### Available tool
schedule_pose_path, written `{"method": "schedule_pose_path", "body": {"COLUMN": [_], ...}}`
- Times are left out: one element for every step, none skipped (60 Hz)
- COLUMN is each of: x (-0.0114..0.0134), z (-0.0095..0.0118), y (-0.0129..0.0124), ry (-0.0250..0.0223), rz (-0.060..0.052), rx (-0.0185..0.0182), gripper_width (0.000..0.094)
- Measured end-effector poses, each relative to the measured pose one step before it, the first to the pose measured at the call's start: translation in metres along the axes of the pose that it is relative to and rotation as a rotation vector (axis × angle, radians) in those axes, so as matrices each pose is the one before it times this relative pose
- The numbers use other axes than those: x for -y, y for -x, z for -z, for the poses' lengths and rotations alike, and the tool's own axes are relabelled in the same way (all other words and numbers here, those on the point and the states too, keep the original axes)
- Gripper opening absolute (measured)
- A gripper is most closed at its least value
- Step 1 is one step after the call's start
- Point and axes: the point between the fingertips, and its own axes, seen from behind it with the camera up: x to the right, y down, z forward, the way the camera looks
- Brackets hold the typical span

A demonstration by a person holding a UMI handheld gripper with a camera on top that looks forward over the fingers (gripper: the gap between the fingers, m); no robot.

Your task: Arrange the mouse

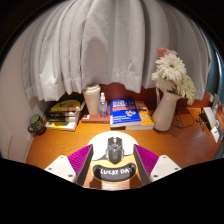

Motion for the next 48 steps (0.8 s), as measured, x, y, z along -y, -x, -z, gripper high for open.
{"method": "schedule_pose_path", "body": {"x": [0.00086, -0.00009, -0.00116, -0.00146, -0.00153, -0.00169, -0.00222, -0.00242, -0.00309, -0.00357, -0.00352, -0.00364, -0.00565, -0.00303, -0.00206, -0.00261, -0.00248, -0.00249, -0.00205, -0.00158, -0.00182, -0.00194, -0.0036, -0.00117, -0.00077, -0.0002, -0.00018, 0.00018, -0.00058, 0.00014, 0.00005, 0.00013, 0.00023, 0.00035, 0.00089, 0.00047, 0.00063, 0.00036, -0.00008, -0.00013, -0.00023, 0.00016, 0.00021, -0.00036, 0.00027, -0.00008, -0.0003, -0.00017], "z": [0.01176, 0.01145, 0.01131, 0.01131, 0.01102, 0.01106, 0.01046, 0.00999, 0.00994, 0.00935, 0.00933, 0.00889, 0.0086, 0.00832, 0.00832, 0.00772, 0.0076, 0.00733, 0.00701, 0.00648, 0.00593, 0.00554, 0.00436, 0.00509, 0.00473, 0.00454, 0.00431, 0.00404, 0.00335, 0.00396, 0.00353, 0.00325, 0.00322, 0.00284, 0.00253, 0.00266, 0.00259, 0.00209, 0.00187, 0.00201, 0.00183, 0.00143, 0.00145, 0.00161, 0.00154, 0.00109, 0.0014, 0.00115], "y": [0.00142, 0.00155, 0.00167, 0.00148, 0.00137, 0.00151, 0.0016, 0.00153, 0.00117, 0.00142, 0.00163, 0.00183, 0.00152, 0.00161, 0.00098, 0.001, 0.00137, 0.00155, 0.00177, 0.00167, 0.00129, 0.00052, 0.00021, -0.00026, -0.0002, -0.00027, -0.0007, -0.00051, -0.00051, -0.00068, -0.00068, -0.00115, -0.00108, -0.00141, -0.00014, -0.00072, -0.00086, -0.00011, 0.00029, 0.00033, 0.00031, 0.00057, 0.00031, 0.00003, -0.00063, -0.00077, -0.00102, -0.00053], "ry": [-0.01074, -0.00831, -0.00531, -0.00347, -0.0041, -0.00807, -0.00592, -0.00352, -0.00215, -0.00115, -0.00031, 0.00017, -0.00328, 0.00124, 0.00281, -0.00094, -0.00145, -0.002, -0.00269, -0.00373, -0.00409, -0.00342, -0.00441, -0.00157, -0.00251, -0.00444, -0.00554, -0.00567, -0.0062, -0.00526, -0.00486, -0.00453, -0.00401, -0.00382, -0.00425, -0.0046, -0.00458, -0.00353, -0.00195, -0.00094, -0.00062, -0.00136, -0.00201, -0.00247, -0.00182, -0.0018, -0.00098, 0.00017], "rz": [0.0026, 0.0023, 0.0014, -0.0006, -0.0017, -0.0021, -0.0016, -0.0011, -0.0022, -0.0018, -0.001, -0.0012, -0.0019, -0.0029, -0.0028, -0.0035, -0.0027, -0.0008, 0.0015, 0.0035, 0.0052, 0.0048, 0.0027, 0.0025, 0.0028, 0.0023, 0.0021, 0.0007, -0.0002, -0.0007, 0.0, 0.0011, 0.0009, 0.0008, 0.0005, 0.0018, 0.0027, 0.0017, -0.0003, -0.0018, -0.0021, -0.0023, -0.003, -0.0034, -0.0041, -0.0034, -0.001, 0.0006], "rx": [0.00384, 0.00519, 0.00496, 0.00401, 0.0024, 0.00268, 0.00389, 0.00331, 0.00286, 0.00249, 0.00327, 0.00432, 0.00361, 0.0036, 0.00114, 0.00221, 0.00247, 0.00396, 0.00495, 0.00569, 0.00467, 0.00269, -0.00016, -0.00139, -0.00132, -0.00148, -0.00166, -0.00076, -0.00031, 0.00003, -0.00054, -0.00137, -0.00181, -0.00193, -0.00401, -0.00348, -0.00286, -0.00113, 0.00088, 0.00158, 0.00261, 0.00386, 0.00349, 0.00079, -0.00046, -0.0017, -0.0019, -0.0011], "gripper_width": [0.08, 0.0798, 0.0797, 0.0796, 0.0796, 0.0794, 0.0795, 0.0794, 0.0794, 0.0793, 0.0793, 0.0792, 0.0792, 0.0792, 0.0793, 0.0793, 0.0792, 0.0792, 0.0791, 0.0791, 0.0792, 0.0792, 0.0792, 0.0793, 0.0792, 0.0793, 0.0794, 0.0795, 0.0793, 0.0793, 0.0792, 0.0792, 0.0791, 0.079, 0.0791, 0.0791, 0.0792, 0.0789, 0.0788, 0.0788, 0.0785, 0.0785, 0.0787, 0.0786, 0.0788, 0.0789, 0.0786, 0.0787]}}
